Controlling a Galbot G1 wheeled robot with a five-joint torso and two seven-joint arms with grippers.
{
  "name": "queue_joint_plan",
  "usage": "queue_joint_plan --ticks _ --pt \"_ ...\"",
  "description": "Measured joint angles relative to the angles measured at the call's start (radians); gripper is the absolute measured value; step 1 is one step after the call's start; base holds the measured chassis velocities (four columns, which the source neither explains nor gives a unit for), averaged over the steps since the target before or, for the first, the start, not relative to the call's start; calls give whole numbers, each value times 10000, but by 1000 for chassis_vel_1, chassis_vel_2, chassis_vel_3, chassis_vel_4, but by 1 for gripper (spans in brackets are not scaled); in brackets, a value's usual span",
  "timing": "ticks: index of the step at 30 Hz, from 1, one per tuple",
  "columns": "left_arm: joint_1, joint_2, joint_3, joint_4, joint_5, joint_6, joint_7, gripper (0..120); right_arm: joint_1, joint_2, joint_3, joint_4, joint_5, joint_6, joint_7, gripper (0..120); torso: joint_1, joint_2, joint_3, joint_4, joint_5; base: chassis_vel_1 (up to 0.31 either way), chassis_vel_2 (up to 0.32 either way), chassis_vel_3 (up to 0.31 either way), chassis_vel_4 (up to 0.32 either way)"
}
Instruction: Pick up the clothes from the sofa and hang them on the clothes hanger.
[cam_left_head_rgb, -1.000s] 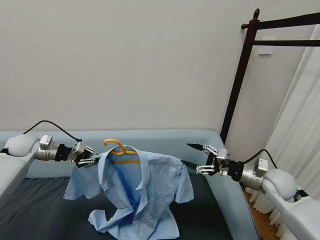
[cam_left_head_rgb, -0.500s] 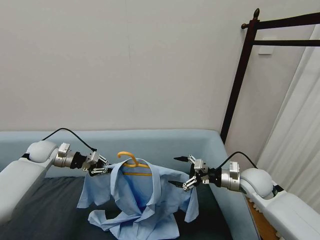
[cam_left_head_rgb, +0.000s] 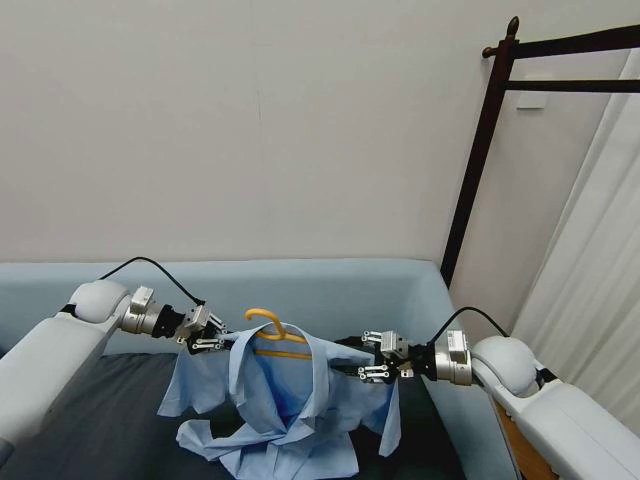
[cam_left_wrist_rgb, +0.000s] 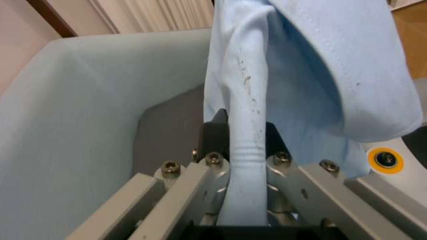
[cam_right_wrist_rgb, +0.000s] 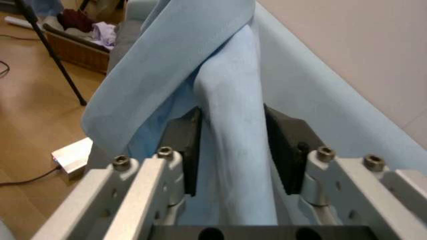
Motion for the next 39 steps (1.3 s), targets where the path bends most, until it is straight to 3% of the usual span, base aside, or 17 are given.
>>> queue_joint_plan --ticks 7,14,24,28,29,33,34,39 --pt "79 -162 -12 -25 30 35 14 2 29 229 -35 -47 -198 -33 -131 7 0 0 0 -1 0 0 0 0 0" --pt "124 -86 -11 19 -361 -190 13 3 28 245 33 -107 -91 100 -186 7 0 -1 0 0 -1 0 0 0 0" --pt "-139 324 -274 311 -1933 -1168 -558 38 133 -440 447 56 1123 -173 364 7 0 0 0 -1 1 0 0 0 0" --pt "247 647 -606 68 -3107 -1461 -1585 58 559 -1085 499 362 2008 -645 873 7 0 0 -1 0 2 0 0 0 0" --pt "247 647 -606 68 -3107 -1461 -1585 58 559 -1085 499 362 2008 -645 873 7 0 0 -1 0 2 0 0 0 0" --pt "2141 761 -1436 -970 -4253 -1981 -3650 75 1454 -2256 299 1299 3305 -1560 2023 7 0 0 -1 1 -2 0 0 0 0" --pt "2141 761 -1436 -970 -4253 -1981 -3650 75 1454 -2256 299 1299 3305 -1560 2023 7 0 0 -1 1 -2 0 0 0 0" --pt "4653 284 -2192 -2707 -5022 -2483 -6567 97 3032 -3699 -389 2622 4781 -2644 3951 7 -1 0 -2 -2 0 0 0 0 0"
